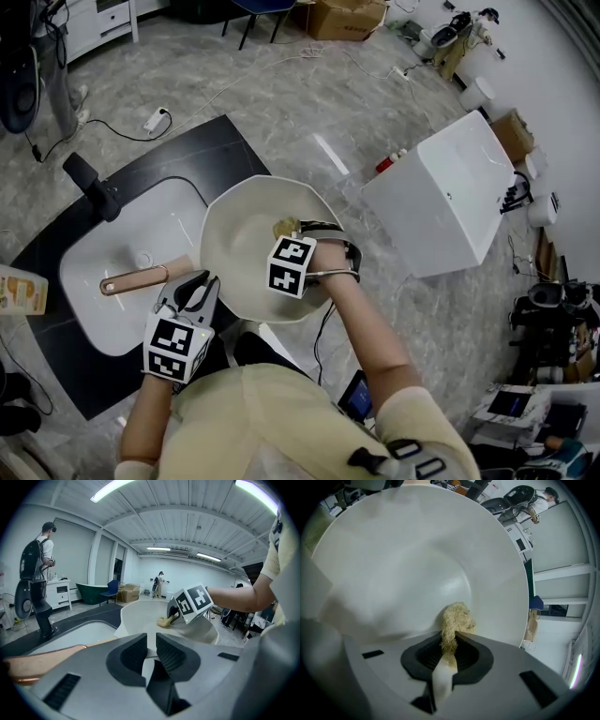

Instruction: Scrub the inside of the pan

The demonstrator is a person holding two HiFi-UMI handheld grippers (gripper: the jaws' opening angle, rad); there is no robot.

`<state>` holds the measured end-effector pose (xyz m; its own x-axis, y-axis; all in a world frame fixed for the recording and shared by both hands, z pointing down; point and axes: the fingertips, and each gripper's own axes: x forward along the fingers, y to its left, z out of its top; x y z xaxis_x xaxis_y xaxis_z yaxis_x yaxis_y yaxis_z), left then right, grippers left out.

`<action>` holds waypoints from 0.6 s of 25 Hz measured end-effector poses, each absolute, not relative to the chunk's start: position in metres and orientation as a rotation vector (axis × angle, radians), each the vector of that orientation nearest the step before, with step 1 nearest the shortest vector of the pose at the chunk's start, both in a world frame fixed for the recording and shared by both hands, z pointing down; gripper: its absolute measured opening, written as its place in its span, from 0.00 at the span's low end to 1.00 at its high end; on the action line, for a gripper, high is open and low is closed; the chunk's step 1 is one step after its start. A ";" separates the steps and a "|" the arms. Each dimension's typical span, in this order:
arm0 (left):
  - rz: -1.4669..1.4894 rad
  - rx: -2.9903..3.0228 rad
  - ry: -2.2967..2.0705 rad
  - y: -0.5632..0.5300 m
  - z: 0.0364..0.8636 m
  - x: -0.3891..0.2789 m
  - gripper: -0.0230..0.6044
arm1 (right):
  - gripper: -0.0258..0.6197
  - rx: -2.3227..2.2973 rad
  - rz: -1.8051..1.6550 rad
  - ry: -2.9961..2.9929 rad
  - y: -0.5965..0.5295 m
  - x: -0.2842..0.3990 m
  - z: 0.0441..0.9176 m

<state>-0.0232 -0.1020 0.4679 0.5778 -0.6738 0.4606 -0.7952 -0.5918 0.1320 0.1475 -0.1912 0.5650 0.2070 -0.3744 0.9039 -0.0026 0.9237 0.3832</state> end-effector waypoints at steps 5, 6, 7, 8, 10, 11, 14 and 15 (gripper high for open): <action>0.520 2.485 -1.203 -0.103 0.468 -0.023 0.11 | 0.13 0.370 -0.280 -1.383 -0.197 0.139 0.565; 0.519 2.483 -1.204 -0.103 0.468 -0.023 0.11 | 0.13 0.379 -0.281 -1.395 -0.198 0.136 0.565; 0.518 2.482 -1.205 -0.103 0.468 -0.023 0.11 | 0.13 0.386 -0.282 -1.406 -0.198 0.134 0.565; 0.517 2.482 -1.205 -0.103 0.468 -0.024 0.11 | 0.13 0.392 -0.280 -1.418 -0.198 0.131 0.565; 0.515 2.482 -1.205 -0.103 0.468 -0.024 0.11 | 0.13 0.399 -0.271 -1.440 -0.197 0.127 0.566; 0.513 2.482 -1.205 -0.103 0.468 -0.024 0.11 | 0.13 0.400 -0.265 -1.451 -0.196 0.125 0.566; 0.510 2.479 -1.213 -0.103 0.468 -0.025 0.11 | 0.13 0.396 -0.242 -1.480 -0.192 0.119 0.566; 0.508 2.478 -1.217 -0.103 0.468 -0.024 0.11 | 0.13 0.392 -0.234 -1.490 -0.190 0.117 0.566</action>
<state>-0.0245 -0.1028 0.4677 0.5711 -0.6848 0.4526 -0.8034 -0.5793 0.1373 0.1175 -0.1897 0.5657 0.0745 -0.3876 0.9188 -0.0871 0.9153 0.3932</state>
